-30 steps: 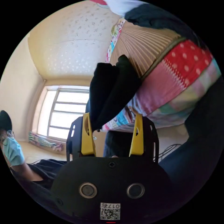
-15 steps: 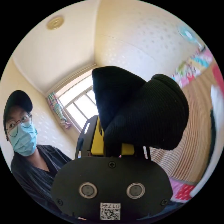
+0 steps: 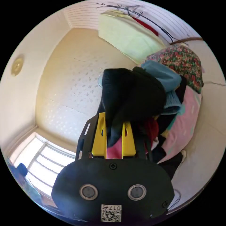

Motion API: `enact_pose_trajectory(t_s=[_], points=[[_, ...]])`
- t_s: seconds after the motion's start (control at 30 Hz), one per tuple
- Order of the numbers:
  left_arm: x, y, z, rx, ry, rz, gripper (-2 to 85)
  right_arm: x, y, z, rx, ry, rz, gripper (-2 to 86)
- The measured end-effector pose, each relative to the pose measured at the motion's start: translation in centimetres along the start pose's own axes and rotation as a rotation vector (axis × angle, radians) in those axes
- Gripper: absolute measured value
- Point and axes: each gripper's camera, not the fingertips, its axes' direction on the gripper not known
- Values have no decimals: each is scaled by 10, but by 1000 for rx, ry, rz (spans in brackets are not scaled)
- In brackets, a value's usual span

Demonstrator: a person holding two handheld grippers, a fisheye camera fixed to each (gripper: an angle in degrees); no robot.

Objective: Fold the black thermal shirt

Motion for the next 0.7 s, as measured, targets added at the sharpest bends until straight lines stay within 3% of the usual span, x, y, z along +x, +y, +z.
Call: enact_pose_trajectory(t_s=[0.2, 0.3, 0.4, 0.47, 0.53, 0.7], points=[[-1, -2, -6, 55, -125, -35, 100, -42, 189, -13, 282, 267, -357, 30], [-5, 3, -16, 108, -172, -75, 96, -74, 296, 32, 337, 203, -618, 13], [-16, 17, -42, 208, -271, -157, 80, -94, 366, 126, 3, -5, -795, 6], [-24, 28, -69, 284, -371, -212, 74, -102, 422, 236, -446, 31, -877, 5], [-32, 42, -121, 377, -597, -288, 79, -99, 472, 294, -580, 139, -941, 4], [-53, 53, -246, 473, -1145, -463, 124, -72, 580, 359, -604, 230, -1110, 4]])
